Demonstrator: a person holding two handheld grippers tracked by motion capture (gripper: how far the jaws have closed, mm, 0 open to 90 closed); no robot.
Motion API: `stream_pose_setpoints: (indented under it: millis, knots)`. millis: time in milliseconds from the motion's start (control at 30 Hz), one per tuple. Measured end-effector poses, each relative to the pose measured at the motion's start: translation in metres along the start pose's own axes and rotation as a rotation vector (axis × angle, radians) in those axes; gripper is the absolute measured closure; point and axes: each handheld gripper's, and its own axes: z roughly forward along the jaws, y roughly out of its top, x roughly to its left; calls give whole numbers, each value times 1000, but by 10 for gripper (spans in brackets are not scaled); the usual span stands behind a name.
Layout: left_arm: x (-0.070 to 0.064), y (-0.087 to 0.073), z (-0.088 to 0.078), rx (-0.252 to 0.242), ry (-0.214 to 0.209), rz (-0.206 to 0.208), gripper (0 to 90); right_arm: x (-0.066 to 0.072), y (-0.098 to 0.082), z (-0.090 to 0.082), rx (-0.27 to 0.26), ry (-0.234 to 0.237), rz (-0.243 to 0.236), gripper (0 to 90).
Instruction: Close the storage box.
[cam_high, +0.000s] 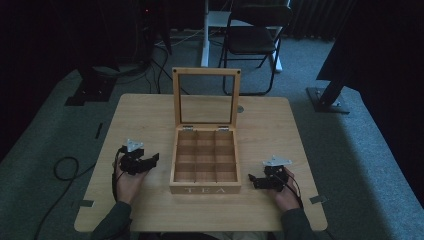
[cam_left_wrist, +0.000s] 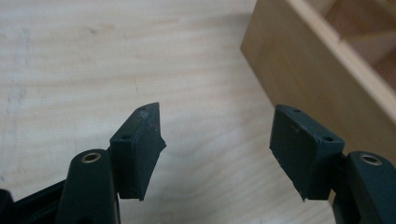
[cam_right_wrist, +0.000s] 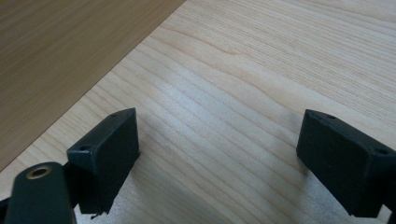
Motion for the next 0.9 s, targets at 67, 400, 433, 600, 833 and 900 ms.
stream_pose_setpoints:
  millis: [67,400,433,600,833,900]
  knots:
    - [0,6,-2,-12,-7,-6,339,0,0,0,0,0,0,126]
    - [-4,34,-9,-59,-16,21,339,0,0,0,1,-5,3,125]
    - [-5,45,-12,-79,-21,26,339,0,0,0,1,-4,3,125]
    - [-6,61,-14,-96,-21,42,339,1,0,0,1,-4,4,125]
    - [-10,79,-16,-126,-31,63,335,0,0,0,1,-5,3,125]
    - [-12,83,-16,-135,-32,71,334,0,0,0,-1,-6,0,125]
